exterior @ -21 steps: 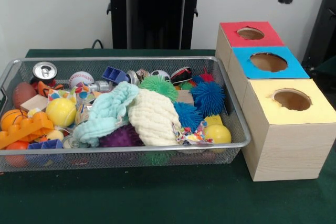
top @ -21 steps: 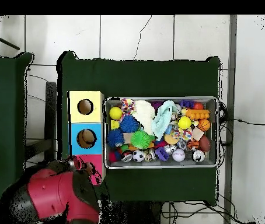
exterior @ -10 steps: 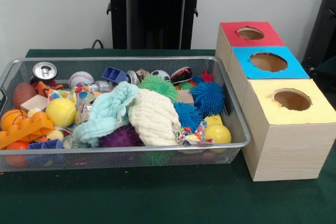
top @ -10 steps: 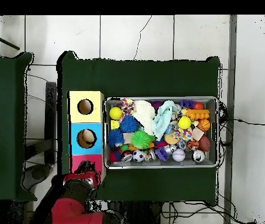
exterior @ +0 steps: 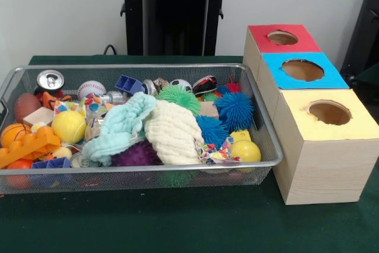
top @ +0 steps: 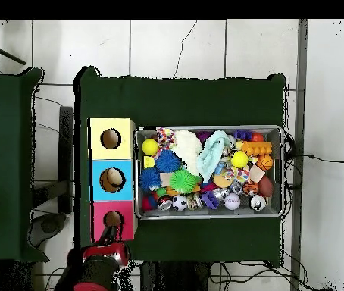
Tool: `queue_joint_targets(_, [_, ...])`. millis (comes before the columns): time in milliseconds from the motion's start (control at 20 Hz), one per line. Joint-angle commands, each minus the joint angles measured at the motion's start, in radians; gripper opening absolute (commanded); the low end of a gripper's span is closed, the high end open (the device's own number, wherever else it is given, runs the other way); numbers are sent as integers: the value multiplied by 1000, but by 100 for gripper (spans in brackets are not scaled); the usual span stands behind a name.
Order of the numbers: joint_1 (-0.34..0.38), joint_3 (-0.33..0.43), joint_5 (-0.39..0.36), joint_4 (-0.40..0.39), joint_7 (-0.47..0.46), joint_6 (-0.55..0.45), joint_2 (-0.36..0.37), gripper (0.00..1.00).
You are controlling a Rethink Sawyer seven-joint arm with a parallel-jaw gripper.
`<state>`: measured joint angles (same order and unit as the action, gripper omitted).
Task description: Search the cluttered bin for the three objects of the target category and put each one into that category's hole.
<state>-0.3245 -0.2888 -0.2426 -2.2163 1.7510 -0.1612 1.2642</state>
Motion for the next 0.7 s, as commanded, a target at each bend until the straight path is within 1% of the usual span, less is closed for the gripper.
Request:
queue_joint_targets(50, [121, 108, -26, -180, 102, 63, 132, 0])
queue_joint_targets(200, [94, 88, -22, -183, 110, 48, 165, 0])
queue_joint_targets(350, [153, 162, 9, -216, 66, 24, 218, 0])
queue_joint_targets(500, [138, 149, 5, -196, 65, -9, 227, 0])
queue_joint_targets(600, [98, 111, -12, -169, 85, -39, 243, 0])
queue_joint_targets(700, [94, 108, -1, -166, 77, -63, 274, 0])
